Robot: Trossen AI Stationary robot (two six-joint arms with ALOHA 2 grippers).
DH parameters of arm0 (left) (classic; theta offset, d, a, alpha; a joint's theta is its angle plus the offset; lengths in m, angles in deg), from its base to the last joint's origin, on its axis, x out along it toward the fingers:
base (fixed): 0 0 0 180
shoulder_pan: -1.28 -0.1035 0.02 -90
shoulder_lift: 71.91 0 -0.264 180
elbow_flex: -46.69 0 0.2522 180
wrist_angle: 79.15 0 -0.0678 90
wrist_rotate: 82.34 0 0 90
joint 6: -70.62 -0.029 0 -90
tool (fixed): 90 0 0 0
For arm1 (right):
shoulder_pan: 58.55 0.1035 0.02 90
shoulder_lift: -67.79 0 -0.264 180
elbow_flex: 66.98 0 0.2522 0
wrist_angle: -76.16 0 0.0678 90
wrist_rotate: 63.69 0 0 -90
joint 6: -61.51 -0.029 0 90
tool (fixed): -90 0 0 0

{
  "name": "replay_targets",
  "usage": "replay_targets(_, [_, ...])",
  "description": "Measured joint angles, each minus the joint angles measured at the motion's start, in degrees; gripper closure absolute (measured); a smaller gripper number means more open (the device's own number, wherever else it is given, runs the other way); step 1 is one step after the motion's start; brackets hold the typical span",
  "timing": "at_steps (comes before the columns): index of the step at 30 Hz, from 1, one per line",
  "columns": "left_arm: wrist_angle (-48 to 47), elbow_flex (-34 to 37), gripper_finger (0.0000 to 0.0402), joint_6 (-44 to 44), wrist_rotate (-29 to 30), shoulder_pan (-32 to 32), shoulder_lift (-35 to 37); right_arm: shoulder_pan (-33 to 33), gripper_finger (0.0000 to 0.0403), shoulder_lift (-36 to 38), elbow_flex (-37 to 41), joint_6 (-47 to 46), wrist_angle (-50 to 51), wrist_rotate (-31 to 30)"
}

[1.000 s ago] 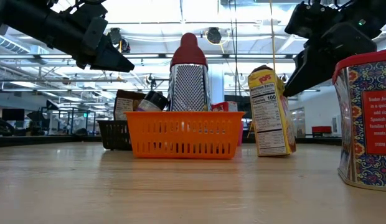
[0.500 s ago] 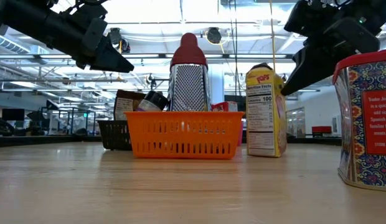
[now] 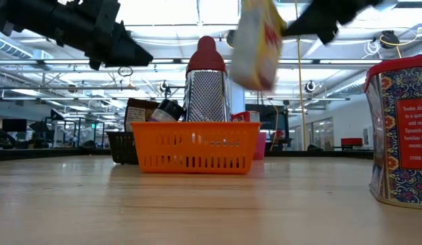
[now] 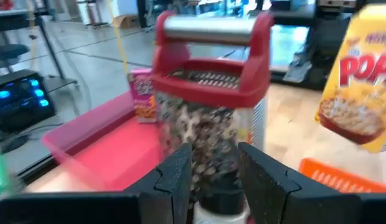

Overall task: Pick & Place Kitchen Items
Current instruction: Put the yellow cereal box into the pink bin

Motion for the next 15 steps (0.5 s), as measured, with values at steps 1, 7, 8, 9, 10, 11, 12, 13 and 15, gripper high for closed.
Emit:
replay_targets(1, [1.03, 0.00, 0.0270, -0.62, -0.81, 0.00, 0.00, 0.00, 0.0403, 0.06, -0.61, 1.76, -1.65, 0.04])
replay_targets(7, [8.41, 0.00, 0.0270, -2.62, -6.72, 0.07, 0.01, -0.86, 0.0403, 0.08, -4.88, 7.51, -7.05, -1.79])
replay_targets(8, [9.93, 0.00, 0.0270, -2.89, -7.66, 0.07, 0.00, -1.22, 0.0403, 0.06, -5.24, 8.27, -7.95, -2.05])
replay_targets(9, [11.51, 0.00, 0.0270, -3.74, -8.62, 0.07, 0.01, -1.56, 0.0403, 0.04, -5.59, 8.94, -8.64, -2.09])
replay_targets(10, [13.07, 0.00, 0.0270, -4.82, -9.48, 0.07, 0.00, -1.88, 0.0403, 0.02, -5.83, 9.50, -9.21, -2.12])
replay_targets(11, [14.85, 0.00, 0.0270, -6.04, -10.38, 0.07, 0.00, -2.27, 0.0403, 0.02, -6.05, 9.76, -9.76, -2.14])
replay_targets(12, [16.56, 0.00, 0.0270, -7.43, -11.27, 0.07, 0.02, -2.67, 0.0403, 0.02, -6.16, 9.80, -10.72, -2.16])
replay_targets(13, [18.38, 0.00, 0.0270, -8.71, -12.07, 0.07, 0.00, -3.03, 0.0403, 0.02, -6.16, 9.78, -11.78, -2.14])
replay_targets(15, [22.04, 0.00, 0.0270, -11.37, -13.32, 0.10, 0.01, -3.88, 0.0403, 0.02, -6.16, 9.81, -13.45, -2.12])
